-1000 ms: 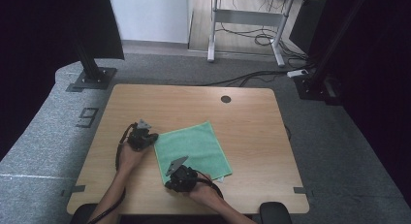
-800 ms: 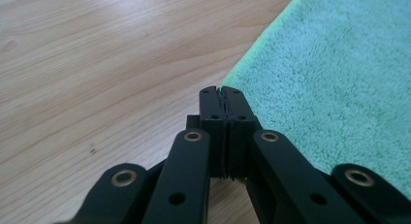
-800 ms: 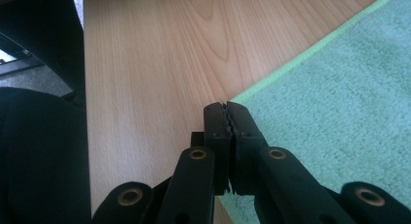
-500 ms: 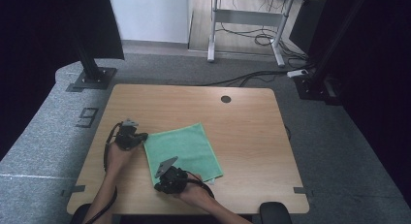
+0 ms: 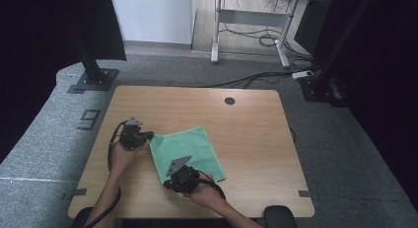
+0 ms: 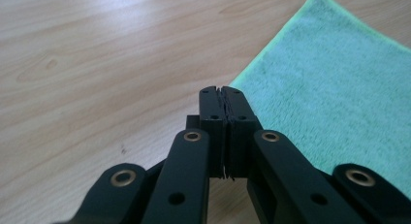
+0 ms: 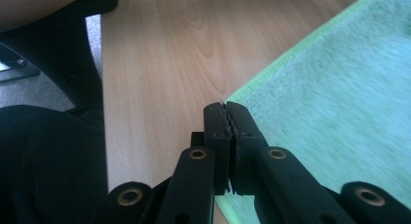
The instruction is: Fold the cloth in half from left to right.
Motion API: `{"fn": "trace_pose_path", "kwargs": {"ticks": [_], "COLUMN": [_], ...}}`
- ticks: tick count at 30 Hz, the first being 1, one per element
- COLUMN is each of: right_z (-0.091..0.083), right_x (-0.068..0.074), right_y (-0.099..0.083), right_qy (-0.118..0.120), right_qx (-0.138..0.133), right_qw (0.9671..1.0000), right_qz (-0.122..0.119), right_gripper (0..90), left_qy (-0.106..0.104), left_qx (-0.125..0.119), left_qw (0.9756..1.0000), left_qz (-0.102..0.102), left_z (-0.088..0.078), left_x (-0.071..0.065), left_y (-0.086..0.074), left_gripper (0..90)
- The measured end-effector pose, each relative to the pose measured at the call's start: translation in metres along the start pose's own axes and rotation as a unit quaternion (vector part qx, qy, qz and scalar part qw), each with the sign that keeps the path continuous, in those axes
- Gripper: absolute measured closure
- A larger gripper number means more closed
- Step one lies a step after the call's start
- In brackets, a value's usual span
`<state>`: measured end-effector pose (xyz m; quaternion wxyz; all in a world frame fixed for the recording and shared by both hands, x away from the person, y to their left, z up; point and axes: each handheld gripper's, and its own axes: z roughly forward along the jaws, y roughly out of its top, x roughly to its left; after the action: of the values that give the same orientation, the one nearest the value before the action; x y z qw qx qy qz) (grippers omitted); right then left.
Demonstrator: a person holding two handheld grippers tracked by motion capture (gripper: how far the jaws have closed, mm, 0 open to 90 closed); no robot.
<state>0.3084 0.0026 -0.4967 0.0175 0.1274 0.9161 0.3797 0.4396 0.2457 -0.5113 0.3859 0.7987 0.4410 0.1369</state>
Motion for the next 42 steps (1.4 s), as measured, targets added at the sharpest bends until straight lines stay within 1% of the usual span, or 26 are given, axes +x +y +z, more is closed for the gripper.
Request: {"fn": "trace_pose_path", "kwargs": {"ticks": [4, 9, 12, 16, 21, 28, 36, 42], "right_z": [-0.01, -0.02, -0.024, -0.031, -0.039, -0.05, -0.061, -0.07], "right_x": [-0.005, -0.008, -0.009, -0.013, -0.018, -0.024, -0.032, -0.038], "right_y": [-0.006, -0.014, -0.018, -0.024, -0.031, -0.043, -0.058, -0.069], "right_qy": [-0.012, -0.028, -0.032, -0.04, -0.049, -0.063, -0.077, -0.088], "right_qx": [-0.005, -0.003, -0.005, -0.009, -0.011, -0.014, -0.013, -0.017], "right_qw": [0.9999, 0.9996, 0.9994, 0.999, 0.9984, 0.997, 0.9952, 0.9931], "right_qz": [0.006, 0.009, 0.013, 0.02, 0.027, 0.042, 0.059, 0.075], "right_gripper": [87.0, 87.1, 87.1, 87.1, 87.1, 87.1, 87.2, 87.2], "left_qy": [-0.004, -0.008, -0.007, -0.011, -0.013, -0.018, -0.023, -0.024], "left_qx": [-0.006, -0.006, -0.005, -0.006, -0.006, -0.007, -0.002, 0.003], "left_qw": [1.0, 0.9999, 0.9998, 0.9996, 0.9993, 0.999, 0.9984, 0.9977], "left_qz": [0.002, 0.012, 0.018, 0.025, 0.034, 0.039, 0.053, 0.063], "left_z": [0.004, 0.011, 0.016, 0.022, 0.029, 0.041, 0.058, 0.07], "left_x": [-0.004, -0.009, -0.013, -0.019, -0.027, -0.037, -0.051, -0.062], "left_y": [0.006, 0.014, 0.022, 0.031, 0.039, 0.049, 0.061, 0.069], "left_gripper": [87.7, 87.6, 87.5, 87.5, 87.5, 87.5, 87.5, 87.5]}}
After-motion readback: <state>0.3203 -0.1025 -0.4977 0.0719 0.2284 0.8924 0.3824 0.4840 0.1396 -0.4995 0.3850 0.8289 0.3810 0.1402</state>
